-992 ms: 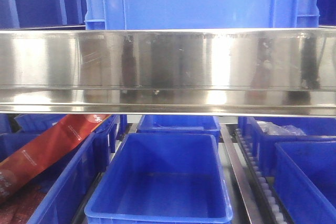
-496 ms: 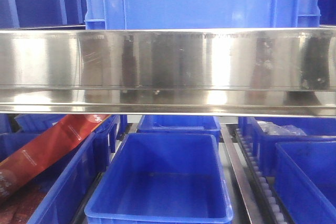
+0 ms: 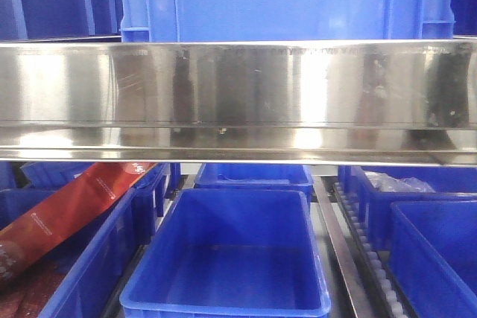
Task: Place cylindrical capacitor in blue bin on shelf
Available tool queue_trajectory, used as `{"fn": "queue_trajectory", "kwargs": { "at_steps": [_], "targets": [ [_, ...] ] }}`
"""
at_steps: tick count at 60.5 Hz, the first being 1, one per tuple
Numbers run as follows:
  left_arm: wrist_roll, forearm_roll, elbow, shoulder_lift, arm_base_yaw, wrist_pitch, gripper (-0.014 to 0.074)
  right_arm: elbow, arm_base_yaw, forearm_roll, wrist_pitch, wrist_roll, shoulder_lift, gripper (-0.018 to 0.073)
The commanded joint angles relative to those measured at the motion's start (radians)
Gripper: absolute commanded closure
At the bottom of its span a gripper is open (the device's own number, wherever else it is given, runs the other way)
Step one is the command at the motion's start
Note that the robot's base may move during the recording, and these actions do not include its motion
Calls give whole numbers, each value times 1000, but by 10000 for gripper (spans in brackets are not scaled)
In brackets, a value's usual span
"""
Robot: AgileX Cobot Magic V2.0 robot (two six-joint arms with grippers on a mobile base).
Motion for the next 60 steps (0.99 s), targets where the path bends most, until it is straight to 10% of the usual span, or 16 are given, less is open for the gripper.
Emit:
{"fn": "queue_trajectory", "kwargs": {
  "at_steps": [1, 27, 60],
  "targets": [
    [-10, -9, 1, -4, 3, -22, 707, -10, 2, -3, -8, -4, -40, 13],
    [-10, -9, 2, -4, 3, -48, 707, 108, -27, -6, 10, 11, -326, 684],
    [-10, -9, 99, -1, -3, -157, 707, 943, -172, -47, -247, 29, -998, 703]
  ]
}}
